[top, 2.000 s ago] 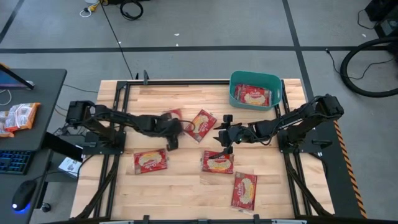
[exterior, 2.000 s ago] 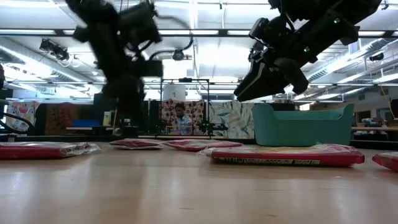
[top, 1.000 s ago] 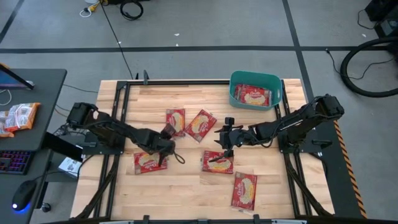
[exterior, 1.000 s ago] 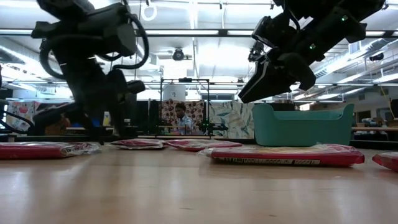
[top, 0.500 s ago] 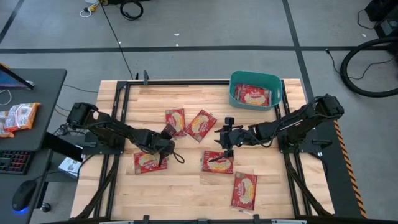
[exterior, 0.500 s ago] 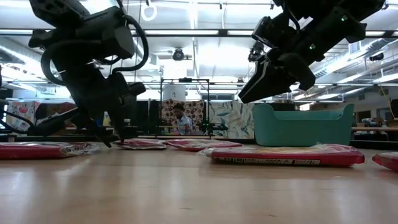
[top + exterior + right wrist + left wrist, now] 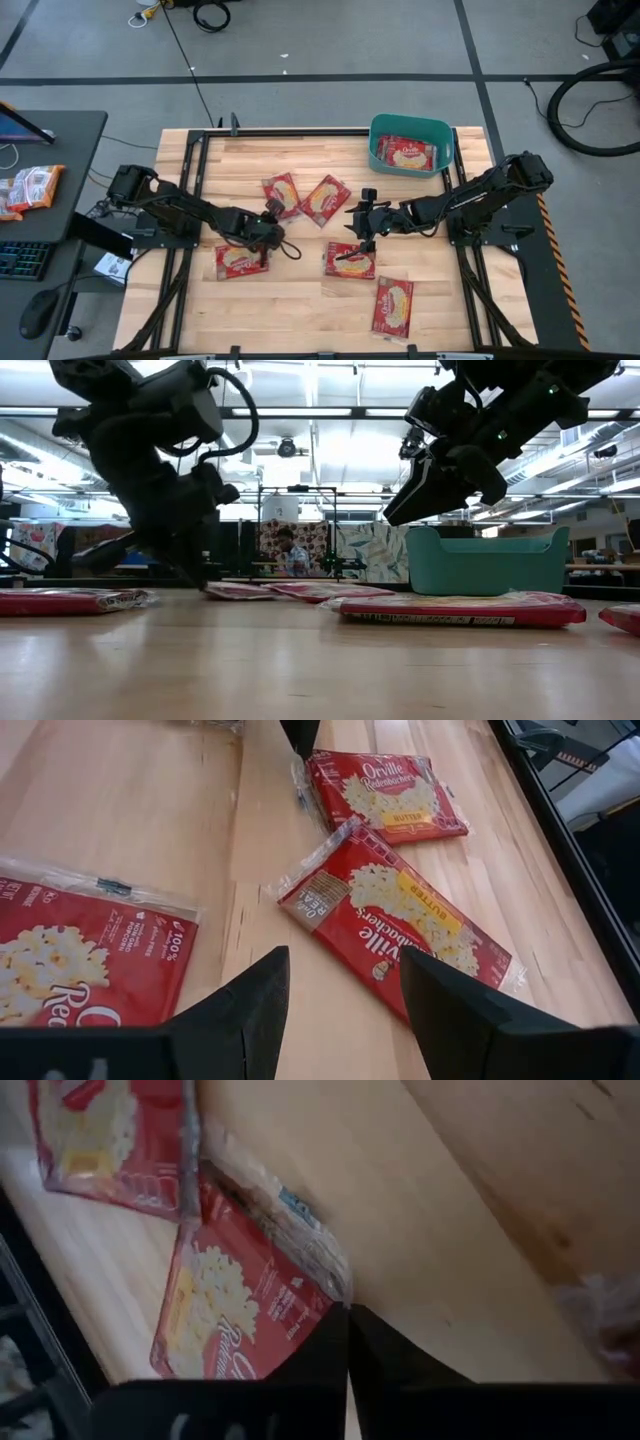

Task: Sort popcorn bags into baskets
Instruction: Put the popcorn bag into the blue bin

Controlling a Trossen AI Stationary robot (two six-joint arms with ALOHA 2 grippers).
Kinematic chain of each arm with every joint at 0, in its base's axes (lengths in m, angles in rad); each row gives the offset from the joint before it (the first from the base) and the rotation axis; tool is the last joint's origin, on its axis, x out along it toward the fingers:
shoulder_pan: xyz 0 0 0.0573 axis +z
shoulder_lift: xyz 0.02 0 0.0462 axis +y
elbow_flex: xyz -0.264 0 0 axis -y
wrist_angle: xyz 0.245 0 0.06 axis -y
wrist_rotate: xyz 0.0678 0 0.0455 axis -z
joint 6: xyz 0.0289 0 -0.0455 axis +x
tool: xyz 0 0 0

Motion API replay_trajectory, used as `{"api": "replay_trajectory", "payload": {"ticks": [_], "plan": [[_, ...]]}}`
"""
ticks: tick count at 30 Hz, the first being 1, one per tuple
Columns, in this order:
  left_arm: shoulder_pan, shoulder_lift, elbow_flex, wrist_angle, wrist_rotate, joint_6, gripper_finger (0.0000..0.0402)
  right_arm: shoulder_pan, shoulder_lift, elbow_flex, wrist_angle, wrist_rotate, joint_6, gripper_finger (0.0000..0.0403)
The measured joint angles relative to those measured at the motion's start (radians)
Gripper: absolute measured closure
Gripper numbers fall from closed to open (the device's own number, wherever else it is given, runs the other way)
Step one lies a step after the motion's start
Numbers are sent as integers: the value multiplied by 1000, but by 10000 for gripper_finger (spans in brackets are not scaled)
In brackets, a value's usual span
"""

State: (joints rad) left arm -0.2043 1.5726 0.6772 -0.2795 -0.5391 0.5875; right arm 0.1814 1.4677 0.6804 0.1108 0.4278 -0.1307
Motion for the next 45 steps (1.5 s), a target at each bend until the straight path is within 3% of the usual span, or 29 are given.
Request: {"api": "replay_trajectory", "payload": {"ticks": [9, 17, 29, 34, 40, 45], "plan": [[0, -11, 214, -223, -15, -47, 399, 28, 0, 0, 80, -2, -92, 208], [0, -11, 381, -286, 1, -111, 400, 50, 3, 0, 190, -2, -204, 207], [0, -11, 432, -184, 7, -131, 401, 48, 5, 0, 279, 16, -228, 190], [4, -11, 432, -127, 50, -120, 401, 37, 75, 23, 338, 22, -240, 189], [7, -11, 432, -107, 91, -121, 401, 31, 189, 111, 327, 114, -321, 189], [7, -11, 432, -64, 94, -120, 401, 18, 253, 174, 300, 72, -349, 195]]}}
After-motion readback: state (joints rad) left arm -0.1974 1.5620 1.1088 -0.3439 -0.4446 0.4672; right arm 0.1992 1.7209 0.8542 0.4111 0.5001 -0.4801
